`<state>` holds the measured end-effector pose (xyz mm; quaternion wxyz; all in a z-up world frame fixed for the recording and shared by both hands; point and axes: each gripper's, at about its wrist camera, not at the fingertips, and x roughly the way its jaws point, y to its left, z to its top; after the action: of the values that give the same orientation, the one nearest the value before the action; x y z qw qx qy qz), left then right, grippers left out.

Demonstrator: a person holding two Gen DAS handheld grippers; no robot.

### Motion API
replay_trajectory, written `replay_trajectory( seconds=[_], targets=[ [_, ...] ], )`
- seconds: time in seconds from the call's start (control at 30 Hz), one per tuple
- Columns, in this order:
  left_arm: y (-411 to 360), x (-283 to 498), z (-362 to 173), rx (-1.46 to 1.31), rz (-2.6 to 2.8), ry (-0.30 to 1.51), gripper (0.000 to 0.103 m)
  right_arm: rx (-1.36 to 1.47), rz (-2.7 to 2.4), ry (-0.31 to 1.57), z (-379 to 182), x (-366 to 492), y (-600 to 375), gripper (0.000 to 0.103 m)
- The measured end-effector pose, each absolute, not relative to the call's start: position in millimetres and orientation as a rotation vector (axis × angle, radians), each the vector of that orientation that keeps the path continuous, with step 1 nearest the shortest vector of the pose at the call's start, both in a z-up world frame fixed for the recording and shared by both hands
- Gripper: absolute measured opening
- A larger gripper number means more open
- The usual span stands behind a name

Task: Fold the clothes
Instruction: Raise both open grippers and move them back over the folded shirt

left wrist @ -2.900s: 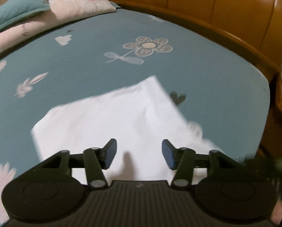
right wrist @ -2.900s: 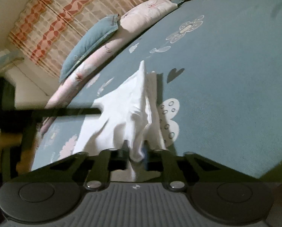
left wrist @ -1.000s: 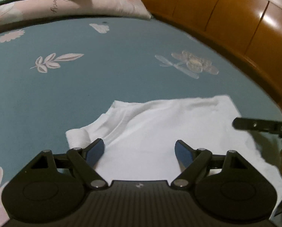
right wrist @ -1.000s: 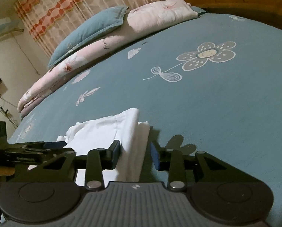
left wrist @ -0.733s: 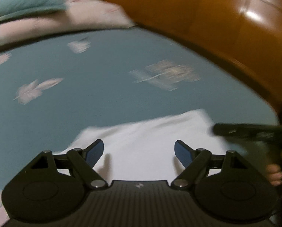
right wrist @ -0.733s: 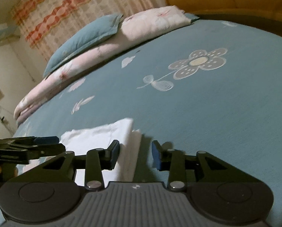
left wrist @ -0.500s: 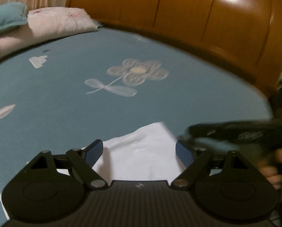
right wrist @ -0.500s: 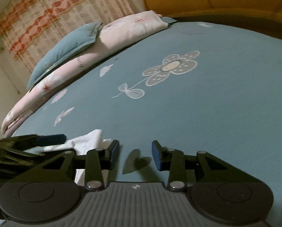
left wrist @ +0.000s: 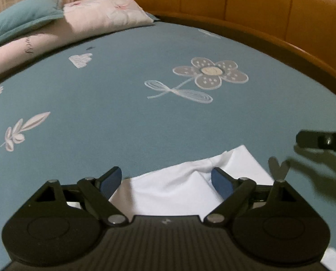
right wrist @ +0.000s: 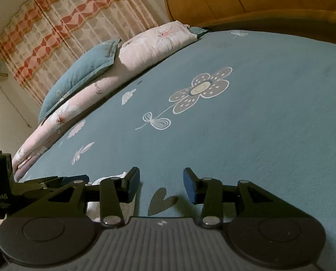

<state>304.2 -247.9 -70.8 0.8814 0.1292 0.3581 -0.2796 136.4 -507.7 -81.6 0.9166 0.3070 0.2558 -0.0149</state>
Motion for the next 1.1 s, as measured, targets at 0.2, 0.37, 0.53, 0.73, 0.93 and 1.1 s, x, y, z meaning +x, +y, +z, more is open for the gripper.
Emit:
replay_trajectory(
  seconds=[0.2, 0.37, 0.53, 0.73, 0.93, 1.1],
  targets=[
    [-244, 309, -67, 0.270, -0.557, 0.746, 0.086, 0.653, -0.029, 0.516, -82, 135, -511, 0.049],
    [-235, 330, -87, 0.280, -0.457, 0.788, 0.088, 0.651, -0.021, 0.513, -81, 135, -511, 0.051],
    [-214, 326, -72, 0.221, -0.441, 0.793, 0.085, 0.656, -0.016, 0.520, -83, 136, -510, 0.052],
    [-184, 294, -66, 0.110, -0.567, 0.862, 0.086, 0.645, 0.012, 0.522, -81, 138, -503, 0.055],
    [-166, 279, -80, 0.128, -0.539, 0.873, 0.087, 0.641, 0.061, 0.526, -80, 141, -496, 0.055],
    [-169, 254, -58, 0.155, -0.531, 0.852, 0.087, 0.642, 0.106, 0.534, -81, 143, -492, 0.058]
  ],
)
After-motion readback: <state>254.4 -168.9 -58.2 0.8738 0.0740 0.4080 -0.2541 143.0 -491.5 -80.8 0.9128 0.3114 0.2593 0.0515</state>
